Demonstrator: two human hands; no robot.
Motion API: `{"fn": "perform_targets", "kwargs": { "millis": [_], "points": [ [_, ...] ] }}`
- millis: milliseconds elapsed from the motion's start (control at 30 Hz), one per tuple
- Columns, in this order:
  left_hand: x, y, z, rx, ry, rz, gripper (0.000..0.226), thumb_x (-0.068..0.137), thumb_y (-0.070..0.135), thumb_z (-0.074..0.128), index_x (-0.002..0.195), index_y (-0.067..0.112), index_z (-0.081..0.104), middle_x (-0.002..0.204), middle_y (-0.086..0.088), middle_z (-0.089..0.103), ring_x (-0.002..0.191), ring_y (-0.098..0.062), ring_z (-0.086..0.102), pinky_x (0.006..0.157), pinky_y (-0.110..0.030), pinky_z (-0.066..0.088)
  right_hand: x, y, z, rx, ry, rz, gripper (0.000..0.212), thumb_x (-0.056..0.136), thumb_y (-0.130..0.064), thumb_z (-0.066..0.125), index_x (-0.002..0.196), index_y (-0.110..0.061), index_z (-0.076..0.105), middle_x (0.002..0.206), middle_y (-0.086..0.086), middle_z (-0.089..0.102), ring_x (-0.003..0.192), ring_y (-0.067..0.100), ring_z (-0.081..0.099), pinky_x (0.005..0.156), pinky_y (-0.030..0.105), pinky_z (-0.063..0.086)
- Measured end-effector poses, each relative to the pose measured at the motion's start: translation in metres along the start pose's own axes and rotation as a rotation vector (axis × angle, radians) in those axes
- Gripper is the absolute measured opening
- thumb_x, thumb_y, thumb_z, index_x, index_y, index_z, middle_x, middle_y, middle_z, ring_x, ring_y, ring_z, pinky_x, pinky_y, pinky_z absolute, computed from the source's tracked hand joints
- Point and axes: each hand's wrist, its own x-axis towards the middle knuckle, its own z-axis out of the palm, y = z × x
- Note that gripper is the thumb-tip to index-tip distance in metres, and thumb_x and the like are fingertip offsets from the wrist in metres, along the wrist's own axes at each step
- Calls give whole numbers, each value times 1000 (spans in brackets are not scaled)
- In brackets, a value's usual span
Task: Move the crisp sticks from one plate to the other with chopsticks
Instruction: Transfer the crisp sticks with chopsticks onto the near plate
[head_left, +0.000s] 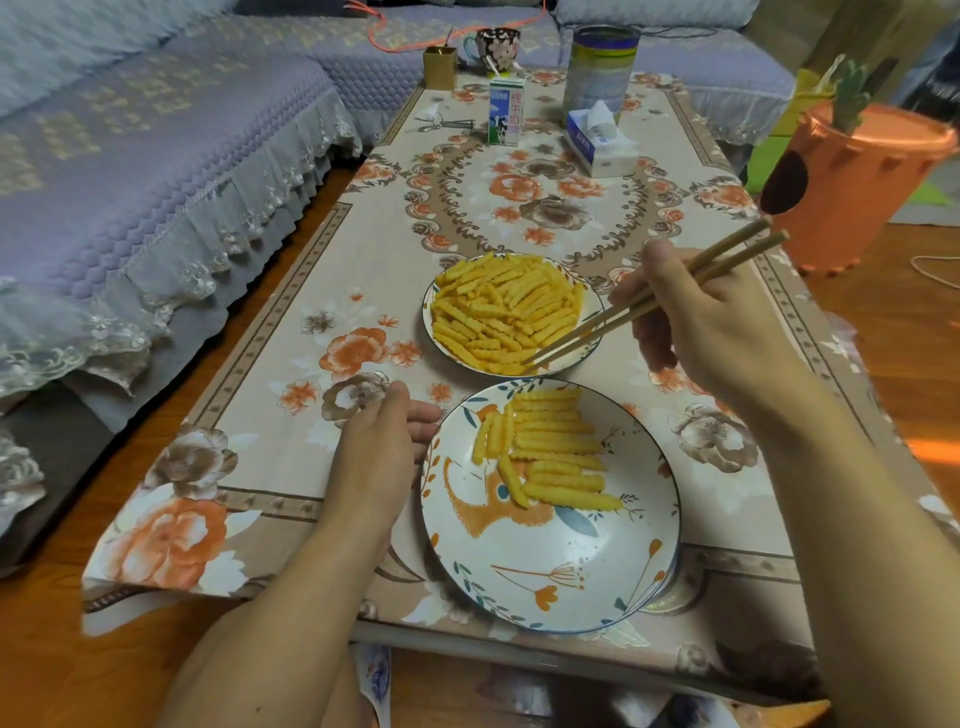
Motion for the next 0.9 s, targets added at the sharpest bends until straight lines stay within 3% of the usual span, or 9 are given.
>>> {"fn": "perform_targets", "kwargs": {
  "millis": [100, 300, 400, 533, 700, 900],
  "points": [
    [0, 1, 0, -17, 1, -4, 58, 110, 46, 34, 97, 6, 74, 82, -10, 77, 78, -29, 72, 75, -43, 56, -3, -1, 2, 22, 66, -27, 56, 110, -41, 38, 83, -4, 69, 58, 19, 59, 44, 24, 57, 43, 33, 41],
    [-1, 0, 0, -17, -6, -1, 59, 109, 47, 33, 96, 8, 75, 82, -9, 78, 79, -30, 74, 79, -46, 57, -3, -9, -13, 348, 232, 109, 60, 110, -44, 38, 68, -13, 68, 51, 2, 56, 40, 18, 49, 43, 33, 36],
    [0, 1, 0, -10, -4, -6, 60, 109, 47, 33, 96, 8, 75, 82, -9, 78, 80, -30, 74, 80, -47, 58, -7, -17, -13, 410, 185, 296, 62, 108, -48, 41, 67, -11, 67, 57, 6, 54, 44, 17, 48, 45, 31, 36],
    [0, 1, 0, -19, 8, -10, 58, 109, 46, 33, 96, 7, 75, 81, -9, 78, 76, -27, 73, 73, -42, 56, -15, -27, 3, 288, 10, 444, 63, 108, -49, 39, 76, -2, 65, 53, 8, 53, 39, 20, 51, 39, 24, 39],
    [1, 2, 0, -34, 8, -14, 57, 110, 45, 34, 95, 6, 74, 81, -9, 78, 68, -22, 70, 66, -35, 53, -24, -43, 23, 95, -102, 391, 63, 108, -47, 40, 82, 4, 64, 47, 6, 56, 39, 26, 57, 36, 28, 45],
    [0, 2, -1, -29, -2, -13, 58, 110, 45, 33, 96, 7, 74, 79, -7, 78, 70, -23, 70, 69, -37, 53, -25, -54, 14, -57, 45, 170, 53, 106, -42, 51, 68, -8, 69, 42, -1, 50, 37, 16, 46, 48, 30, 36]
  ]
}}
